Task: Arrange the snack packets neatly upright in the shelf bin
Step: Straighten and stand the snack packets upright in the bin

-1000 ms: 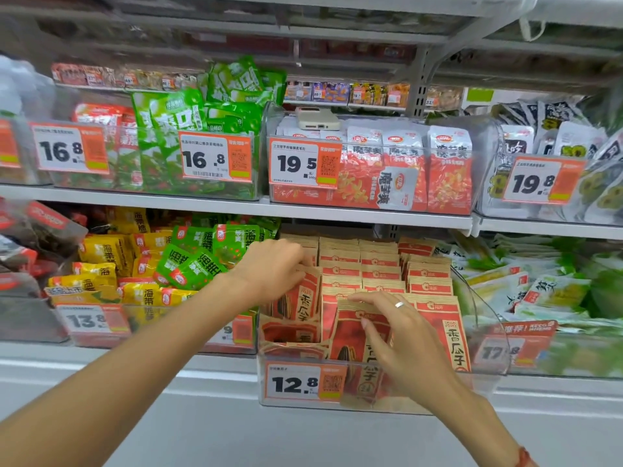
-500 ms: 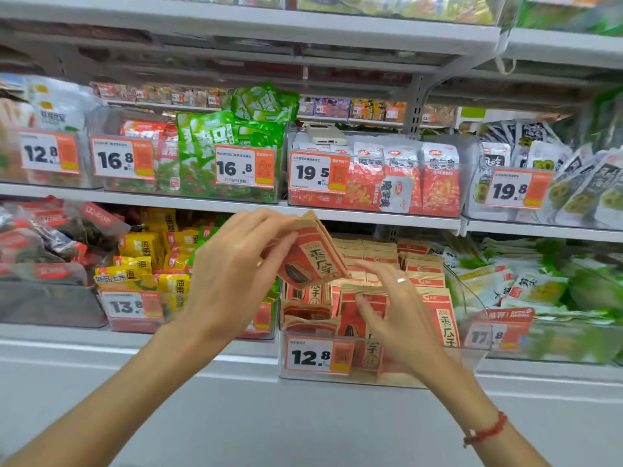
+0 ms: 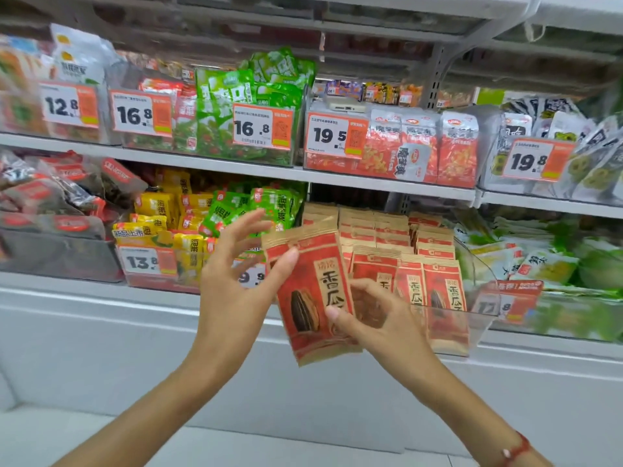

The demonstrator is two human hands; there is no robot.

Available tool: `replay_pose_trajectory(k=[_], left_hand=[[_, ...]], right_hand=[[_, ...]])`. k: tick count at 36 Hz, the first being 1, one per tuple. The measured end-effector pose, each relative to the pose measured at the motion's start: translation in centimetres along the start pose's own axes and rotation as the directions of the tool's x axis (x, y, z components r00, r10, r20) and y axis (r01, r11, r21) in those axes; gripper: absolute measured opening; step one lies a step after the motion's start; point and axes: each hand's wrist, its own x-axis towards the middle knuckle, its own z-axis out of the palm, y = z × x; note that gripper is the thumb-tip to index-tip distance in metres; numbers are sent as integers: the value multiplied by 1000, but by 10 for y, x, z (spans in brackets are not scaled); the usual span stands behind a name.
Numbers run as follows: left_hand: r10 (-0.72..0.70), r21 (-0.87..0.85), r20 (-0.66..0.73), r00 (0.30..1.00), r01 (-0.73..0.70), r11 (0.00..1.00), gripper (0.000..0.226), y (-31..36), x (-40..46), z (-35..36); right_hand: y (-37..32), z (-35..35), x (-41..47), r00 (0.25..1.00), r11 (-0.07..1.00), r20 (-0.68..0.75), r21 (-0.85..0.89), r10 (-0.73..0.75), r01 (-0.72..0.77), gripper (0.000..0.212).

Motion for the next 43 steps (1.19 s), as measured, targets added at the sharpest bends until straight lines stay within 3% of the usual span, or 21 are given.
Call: replay_pose_trajectory(k=[3,6,8,12,16,20,28,31,34,36,39,43], left_hand=[[-245,-83,31,969,247,965,54,-9,-4,2],[-370,-85,218,903,395,915,30,-19,-9,2],[-375,-100,289,881,417,903,15,-22,-13,3],[-372,-52,332,867,411,910,16,-27,-22,4],[-405,-13,404,820,449,894,15,-29,-31,5],[-424,-20,434,795,479,878,24,-27,-37,5],[-469,45,421,777,498,866,33,-31,-39,3],[-440,46,347,828,454,890,41,-32,-39,3],[-450,-40,240,860,472,881,24,-31,-38,5],[-442,-52,180,879,457,888,20,-32,-37,7],[-424,-41,129,896,432,901,22,-31,-35,9],[-415,-16,100,904,419,908,35,-30,-32,8]], right_hand=[[5,3,-1,997,994,-9,75,75,-75,19],[10,4,-1,990,988,-1,73,139,-139,24],[12,3,-1,986,984,24,55,166,-168,33],[8,3,-2,982,978,73,98,176,-183,28],[5,0,1,976,964,-54,174,213,-201,8],[6,-2,2,962,951,-105,208,252,-227,9],[8,-5,4,936,918,-141,288,324,-274,23],[5,-7,3,944,932,-49,183,327,-314,27],[5,-5,0,934,936,88,36,346,-351,44],[6,0,-3,940,949,138,6,311,-315,40],[5,7,-3,968,972,106,33,226,-231,30],[4,5,1,988,988,-7,-7,152,-152,35]])
